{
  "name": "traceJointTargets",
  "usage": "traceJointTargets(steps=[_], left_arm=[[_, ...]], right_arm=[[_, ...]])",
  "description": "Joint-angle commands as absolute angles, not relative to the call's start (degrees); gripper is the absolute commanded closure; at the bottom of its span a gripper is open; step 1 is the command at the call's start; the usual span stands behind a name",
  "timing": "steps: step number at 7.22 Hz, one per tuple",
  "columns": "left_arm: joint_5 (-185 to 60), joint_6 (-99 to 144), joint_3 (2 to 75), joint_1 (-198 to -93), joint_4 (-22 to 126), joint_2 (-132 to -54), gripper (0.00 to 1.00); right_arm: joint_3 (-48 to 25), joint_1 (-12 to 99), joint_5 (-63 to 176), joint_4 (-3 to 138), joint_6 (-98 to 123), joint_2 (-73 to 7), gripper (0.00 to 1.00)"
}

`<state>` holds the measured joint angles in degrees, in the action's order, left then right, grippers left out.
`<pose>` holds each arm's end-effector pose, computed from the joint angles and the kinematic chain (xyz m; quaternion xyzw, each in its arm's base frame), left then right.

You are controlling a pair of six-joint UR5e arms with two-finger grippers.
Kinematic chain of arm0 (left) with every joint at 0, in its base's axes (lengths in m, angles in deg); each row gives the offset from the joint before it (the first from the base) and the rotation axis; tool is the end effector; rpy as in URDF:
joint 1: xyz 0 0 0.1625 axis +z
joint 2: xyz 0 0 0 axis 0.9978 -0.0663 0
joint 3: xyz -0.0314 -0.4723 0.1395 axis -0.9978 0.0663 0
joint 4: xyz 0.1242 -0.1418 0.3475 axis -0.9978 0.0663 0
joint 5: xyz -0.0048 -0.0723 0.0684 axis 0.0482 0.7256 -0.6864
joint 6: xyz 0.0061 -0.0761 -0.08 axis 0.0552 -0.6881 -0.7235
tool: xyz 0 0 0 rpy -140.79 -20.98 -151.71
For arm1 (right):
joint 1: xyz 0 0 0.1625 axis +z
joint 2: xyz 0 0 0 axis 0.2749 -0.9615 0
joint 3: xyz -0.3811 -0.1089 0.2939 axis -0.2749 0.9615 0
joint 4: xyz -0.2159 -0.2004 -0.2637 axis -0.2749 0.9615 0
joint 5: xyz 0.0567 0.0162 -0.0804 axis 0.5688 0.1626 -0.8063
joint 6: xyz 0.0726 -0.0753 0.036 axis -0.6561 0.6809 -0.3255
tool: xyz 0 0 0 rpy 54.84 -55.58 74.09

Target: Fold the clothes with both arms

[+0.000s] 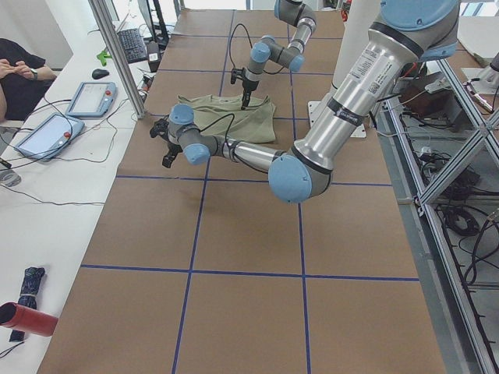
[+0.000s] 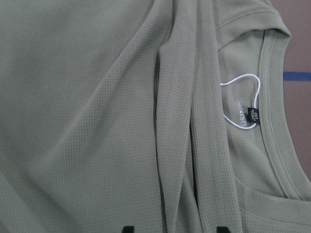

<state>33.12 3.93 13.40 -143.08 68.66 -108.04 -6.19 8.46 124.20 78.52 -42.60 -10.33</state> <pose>0.3590 -0.7013 0.4802 0.2496 0.4161 0.1041 0.8681 -0.6437 -0.4369 0.2900 0.1286 -0.3485 0.0481 0.9272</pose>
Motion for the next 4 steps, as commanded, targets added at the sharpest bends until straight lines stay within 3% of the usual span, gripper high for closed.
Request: traceJointTargets(steps=[1,2,3,4], left_arm=[[33.1,3.9,13.4,-143.1,68.7,-108.0,0.00],[33.1,3.9,13.4,-143.1,68.7,-108.0,0.00],[33.1,3.9,13.4,-143.1,68.7,-107.9,0.00],[33.1,3.9,13.4,-143.1,68.7,-108.0,0.00]], right_arm=[[-5.4,7.8,123.8,78.5,-42.4,-10.6,0.51],[-5.0,7.6,123.8,78.4,-42.4,-10.6,0.55],[-5.0,7.6,123.8,78.4,-42.4,-10.6,0.66],[-4.9,7.6,123.8,78.4,-42.4,-10.6,0.88]])
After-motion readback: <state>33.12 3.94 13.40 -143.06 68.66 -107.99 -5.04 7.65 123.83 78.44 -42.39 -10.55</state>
